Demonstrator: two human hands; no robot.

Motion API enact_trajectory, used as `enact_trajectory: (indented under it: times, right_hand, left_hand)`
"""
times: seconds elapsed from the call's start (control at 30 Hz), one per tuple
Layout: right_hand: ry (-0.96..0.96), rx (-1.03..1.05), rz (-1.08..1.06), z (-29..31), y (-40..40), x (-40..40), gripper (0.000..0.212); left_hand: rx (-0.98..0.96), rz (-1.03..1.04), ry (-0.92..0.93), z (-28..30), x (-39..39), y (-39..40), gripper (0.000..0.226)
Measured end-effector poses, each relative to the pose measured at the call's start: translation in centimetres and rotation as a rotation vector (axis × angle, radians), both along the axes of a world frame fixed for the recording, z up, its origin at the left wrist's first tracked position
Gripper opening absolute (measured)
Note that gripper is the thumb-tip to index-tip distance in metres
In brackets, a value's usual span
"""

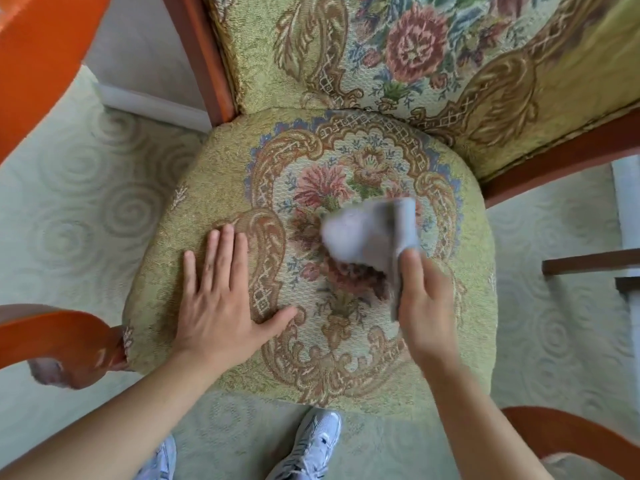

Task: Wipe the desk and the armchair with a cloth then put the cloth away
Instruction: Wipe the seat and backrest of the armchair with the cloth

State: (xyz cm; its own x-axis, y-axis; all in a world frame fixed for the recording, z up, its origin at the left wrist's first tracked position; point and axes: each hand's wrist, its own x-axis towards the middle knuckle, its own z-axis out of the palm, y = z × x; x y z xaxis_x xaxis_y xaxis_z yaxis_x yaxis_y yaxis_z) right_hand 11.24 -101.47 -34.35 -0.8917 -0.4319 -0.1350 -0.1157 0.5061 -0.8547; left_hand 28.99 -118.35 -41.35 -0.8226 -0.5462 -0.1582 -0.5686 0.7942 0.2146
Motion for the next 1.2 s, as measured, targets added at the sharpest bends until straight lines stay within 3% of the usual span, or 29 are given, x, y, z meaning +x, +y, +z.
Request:
enact_trajectory:
  times: [0.13, 0.23, 0.37, 0.6, 0.77, 0.9, 1.03, 1.13, 1.2]
  right_hand:
    - [0.184, 0.033, -0.48, 1.7, 2.0, -5.5, 0.048]
    - [0.269, 0.242, -0.583, 0.2, 2.9, -8.7, 0.047]
    - [0.147, 0.507, -0.36, -3.8, 1.0, -8.8, 0.044]
    - [0.19, 0.528, -0.264, -4.8, -0.5, -9.0, 0.05]
    - [0.34, 0.486, -0.029, -4.1, -3.4, -8.0, 0.05]
    - [0.436, 0.456, 0.296, -4.1, -8.3, -5.8, 0.051]
    - [0.39, 0.319, 0.437, -3.6, -9.7, -4.0, 0.045]
    - [0.364, 0.259, 0.553, -2.7, -6.5, -2.4, 0.042]
    - [0.251, 0.201, 0.545, -2.2, -3.5, -1.3, 0.038]
  left_hand:
    - [0.03, 0.034, -0.012, 0.4, -2.7, -0.5, 0.12]
    - [0.026, 0.037, 0.006, 0.4, -5.4, -0.7, 0.118]
    - [-0.027, 0.04, 0.015, 0.0, -6.9, -0.6, 0.119]
    - [-0.072, 0.037, -0.007, -0.1, -7.1, -0.4, 0.12]
    - [-0.091, 0.039, -0.033, 0.1, -7.1, -0.3, 0.119]
    - [-0.092, 0.041, -0.022, 0.3, -7.2, -0.2, 0.119]
    - [-0.088, 0.036, -0.018, 0.3, -7.1, -0.3, 0.12]
    - [-0.09, 0.032, -0.018, 0.3, -7.1, -0.4, 0.119]
    - [-0.09, 0.032, -0.017, 0.2, -7.1, -0.4, 0.119]
